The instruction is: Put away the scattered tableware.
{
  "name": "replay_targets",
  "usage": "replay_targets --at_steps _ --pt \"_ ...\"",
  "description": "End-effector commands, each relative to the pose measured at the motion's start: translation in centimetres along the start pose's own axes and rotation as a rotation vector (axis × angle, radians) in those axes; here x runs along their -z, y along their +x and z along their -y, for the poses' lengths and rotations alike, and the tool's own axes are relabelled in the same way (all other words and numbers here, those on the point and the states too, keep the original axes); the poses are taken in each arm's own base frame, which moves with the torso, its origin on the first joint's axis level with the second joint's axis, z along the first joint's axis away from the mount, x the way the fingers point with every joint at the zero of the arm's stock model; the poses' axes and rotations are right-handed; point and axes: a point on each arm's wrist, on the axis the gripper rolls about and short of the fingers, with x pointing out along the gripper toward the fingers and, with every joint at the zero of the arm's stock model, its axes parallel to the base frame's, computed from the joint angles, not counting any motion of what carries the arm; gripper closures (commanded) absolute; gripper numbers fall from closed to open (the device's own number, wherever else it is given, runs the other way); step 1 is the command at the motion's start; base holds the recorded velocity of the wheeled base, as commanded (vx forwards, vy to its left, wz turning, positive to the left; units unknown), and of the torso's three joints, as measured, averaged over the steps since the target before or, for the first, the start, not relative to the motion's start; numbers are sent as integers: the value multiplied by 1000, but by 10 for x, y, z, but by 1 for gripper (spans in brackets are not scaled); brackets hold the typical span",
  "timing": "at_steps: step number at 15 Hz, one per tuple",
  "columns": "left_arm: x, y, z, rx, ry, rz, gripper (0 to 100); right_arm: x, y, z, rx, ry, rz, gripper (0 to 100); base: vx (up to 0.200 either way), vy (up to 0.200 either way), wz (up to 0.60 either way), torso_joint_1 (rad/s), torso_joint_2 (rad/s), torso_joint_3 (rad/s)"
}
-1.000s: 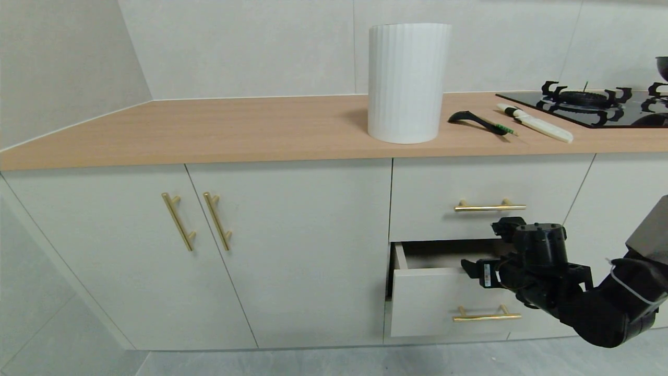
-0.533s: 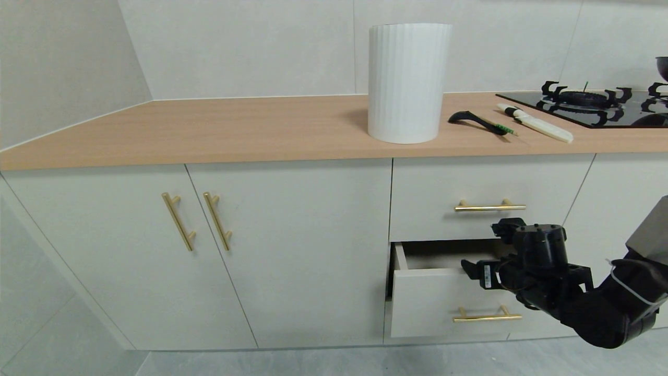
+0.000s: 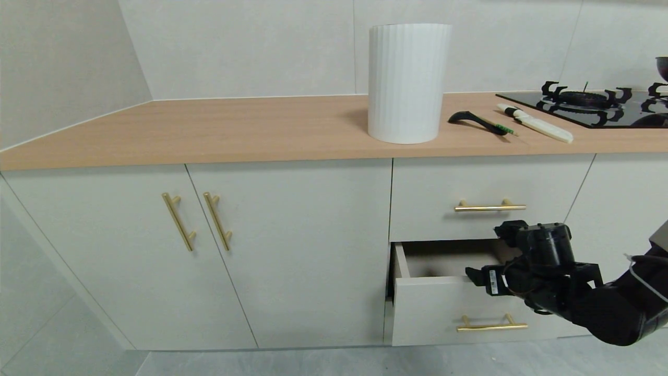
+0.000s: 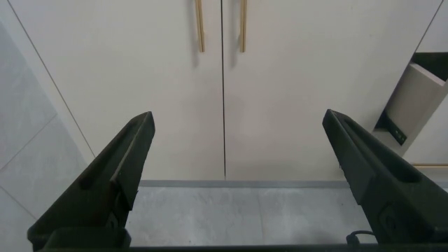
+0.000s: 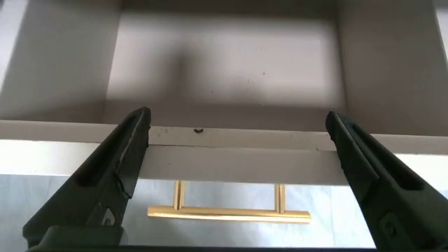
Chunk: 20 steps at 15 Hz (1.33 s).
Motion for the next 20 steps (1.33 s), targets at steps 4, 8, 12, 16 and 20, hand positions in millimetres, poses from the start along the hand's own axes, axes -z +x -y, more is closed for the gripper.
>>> replay_targets --at_steps 4,8,12,16,20 --pt "0 0 0 -1 0 -2 0 -11 -28 3 -47 -16 -49 0 0 0 0 0 0 0" --pt "0 0 0 -1 -2 -2 0 -6 -40 4 -56 -86 -129 0 0 0 0 0 0 0" --pt "0 0 0 -1 0 -2 0 -3 -53 4 -66 -153 -196 0 0 0 0 0 0 0" --pt "0 0 0 -1 0 -2 0 4 -67 3 -81 -231 -288 0 0 0 0 0 0 0" --pt "0 0 0 -1 0 -2 0 5 -85 -2 -105 -286 -349 0 0 0 0 0 0 0"
